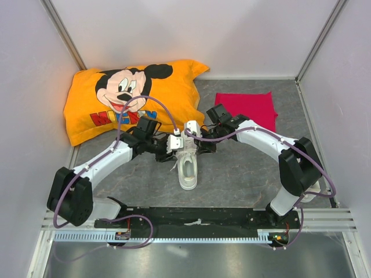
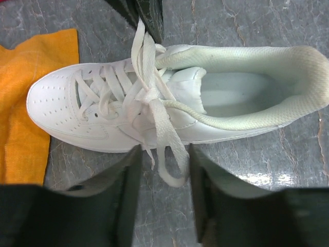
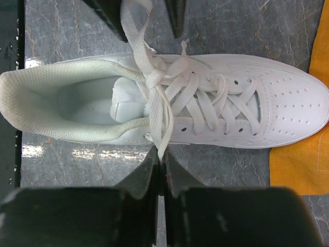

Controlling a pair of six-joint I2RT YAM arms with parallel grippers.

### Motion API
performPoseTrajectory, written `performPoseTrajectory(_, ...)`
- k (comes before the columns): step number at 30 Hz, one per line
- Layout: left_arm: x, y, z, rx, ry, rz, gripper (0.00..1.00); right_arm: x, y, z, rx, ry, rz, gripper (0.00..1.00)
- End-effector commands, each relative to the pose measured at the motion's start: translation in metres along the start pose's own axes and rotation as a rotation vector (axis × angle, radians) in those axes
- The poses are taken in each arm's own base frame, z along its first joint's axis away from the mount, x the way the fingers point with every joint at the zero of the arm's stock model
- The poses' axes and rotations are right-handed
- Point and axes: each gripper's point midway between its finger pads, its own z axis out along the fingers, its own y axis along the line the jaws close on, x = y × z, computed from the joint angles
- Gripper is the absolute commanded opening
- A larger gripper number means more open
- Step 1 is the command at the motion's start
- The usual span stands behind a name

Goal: Tie the shoes

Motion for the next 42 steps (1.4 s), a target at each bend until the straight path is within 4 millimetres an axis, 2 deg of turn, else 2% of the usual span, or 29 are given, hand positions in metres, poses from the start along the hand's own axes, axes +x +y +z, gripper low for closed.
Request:
performPoseTrajectory(1, -0.015, 0.017, -0.001, -0.051, -0.026, 0.022, 0.38, -0.02, -0.008, -0.011, 0.047, -0.038, -0.046, 0.03)
performPoseTrajectory(2, -0.014, 0.019, -0.002, -0.063, -0.015, 0.02, 0.24, -0.018, -0.007, -0.011, 0.052, -0.029, -0.044, 0.0)
performPoseTrajectory(5, -0.013, 0.024, -0.011, -0.109, 0.002, 0.032, 0.04, -0.015, -0.008, -0.015, 0.073, -0.017, -0.041, 0.0)
performPoseTrajectory(6, -0.011, 0.024, -0.014, -0.118, 0.006, 0.037, 0.02, -0.015, -0.009, -0.017, 0.08, -0.016, -0.038, 0.0)
performPoseTrajectory(15, -0.011, 0.041, -0.048, -0.234, 0.015, 0.033, 0.01, -0.001, -0.014, -0.03, 0.142, 0.012, -0.004, 0.0)
performPoseTrajectory(21, -0.01, 0.038, -0.049, -0.226, 0.017, 0.033, 0.02, 0.004, -0.015, -0.033, 0.153, 0.019, 0.003, 0.0)
performPoseTrajectory(31, -0.005, 0.056, -0.061, -0.299, 0.017, 0.005, 0.02, 0.022, -0.015, -0.041, 0.18, 0.051, 0.012, 0.0)
performPoseTrajectory(42, 0.008, 0.049, -0.055, -0.281, 0.026, -0.018, 0.02, 0.042, -0.012, -0.045, 0.184, 0.083, 0.018, 0.0)
